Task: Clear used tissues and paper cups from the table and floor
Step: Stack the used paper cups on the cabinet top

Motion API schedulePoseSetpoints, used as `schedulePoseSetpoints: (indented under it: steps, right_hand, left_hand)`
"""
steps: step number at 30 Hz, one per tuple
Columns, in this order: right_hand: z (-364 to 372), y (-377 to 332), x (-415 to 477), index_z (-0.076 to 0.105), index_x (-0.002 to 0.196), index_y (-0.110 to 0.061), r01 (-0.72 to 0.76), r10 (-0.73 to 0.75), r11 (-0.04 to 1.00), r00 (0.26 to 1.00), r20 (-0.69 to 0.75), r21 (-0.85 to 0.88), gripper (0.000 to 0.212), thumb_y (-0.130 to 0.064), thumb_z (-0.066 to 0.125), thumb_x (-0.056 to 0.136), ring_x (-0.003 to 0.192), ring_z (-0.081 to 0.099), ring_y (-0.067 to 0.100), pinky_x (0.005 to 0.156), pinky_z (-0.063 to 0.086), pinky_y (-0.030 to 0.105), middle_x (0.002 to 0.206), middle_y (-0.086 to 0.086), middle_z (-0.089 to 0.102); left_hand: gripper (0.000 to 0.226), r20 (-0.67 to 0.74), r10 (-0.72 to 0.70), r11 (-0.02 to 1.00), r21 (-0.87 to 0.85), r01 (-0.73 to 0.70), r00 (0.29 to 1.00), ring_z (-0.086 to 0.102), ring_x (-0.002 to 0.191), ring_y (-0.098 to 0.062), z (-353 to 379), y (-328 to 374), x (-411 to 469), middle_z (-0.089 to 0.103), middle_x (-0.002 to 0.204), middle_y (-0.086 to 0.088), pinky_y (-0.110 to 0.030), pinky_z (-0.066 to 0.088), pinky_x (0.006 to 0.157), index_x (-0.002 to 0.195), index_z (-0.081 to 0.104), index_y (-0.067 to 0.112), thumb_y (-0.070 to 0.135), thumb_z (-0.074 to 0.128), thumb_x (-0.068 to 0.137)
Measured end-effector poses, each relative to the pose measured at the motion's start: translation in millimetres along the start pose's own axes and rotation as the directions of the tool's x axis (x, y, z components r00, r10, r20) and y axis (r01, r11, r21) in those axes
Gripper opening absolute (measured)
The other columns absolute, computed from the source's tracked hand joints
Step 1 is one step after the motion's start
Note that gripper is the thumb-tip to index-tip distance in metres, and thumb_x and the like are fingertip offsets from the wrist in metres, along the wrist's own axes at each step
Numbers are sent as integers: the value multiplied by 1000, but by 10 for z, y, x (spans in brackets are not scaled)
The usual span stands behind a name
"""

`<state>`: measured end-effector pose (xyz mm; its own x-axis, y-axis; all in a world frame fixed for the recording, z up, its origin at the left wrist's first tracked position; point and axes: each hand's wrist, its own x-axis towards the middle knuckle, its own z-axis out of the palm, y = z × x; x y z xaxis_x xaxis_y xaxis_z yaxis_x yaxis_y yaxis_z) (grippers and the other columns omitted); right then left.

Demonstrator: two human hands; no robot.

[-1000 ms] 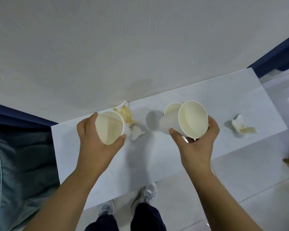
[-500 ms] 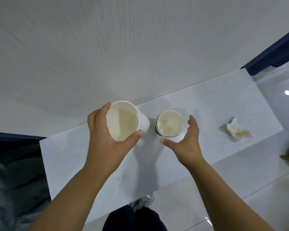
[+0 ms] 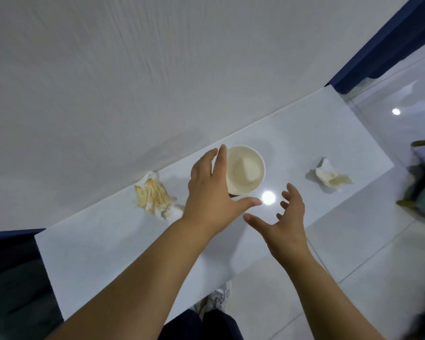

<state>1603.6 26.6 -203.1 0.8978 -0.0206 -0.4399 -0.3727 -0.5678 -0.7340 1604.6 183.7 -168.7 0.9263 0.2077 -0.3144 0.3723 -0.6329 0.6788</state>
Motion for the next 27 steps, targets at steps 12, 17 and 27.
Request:
schedulePoseSetpoints:
  steps: [12,17,27]
  right_hand:
    - [91,-441,454,1,144,-44,293,-289,956,952,-96,29,120,-34,87,61,139,9,-2,99,14,5,155,-16,5]
    - [168,-409,962,34,143,-29,168,-181,973,981,-74,-159,74,-33,72,80,131,37,14,94,28,19,145,-1,37]
    - [86,-251,1322,49,127,-26,59,-91,962,990,-111,-267,43,-36,63,88,112,55,23,85,39,27,131,5,48]
  left_hand:
    - [80,103,-45,921,-382,82,994,10,145,-8,-42,-296,80,6,157,20,-31,22,109,143,7,52,67,50,77]
    - [56,174,27,956,-292,25,984,19,143,-14,219,-388,415,9,157,14,-38,26,115,147,13,43,42,39,97]
    - [76,77,-96,974,215,78,992,27,122,-29,492,-727,825,23,142,-3,-41,42,100,148,15,28,42,59,88]
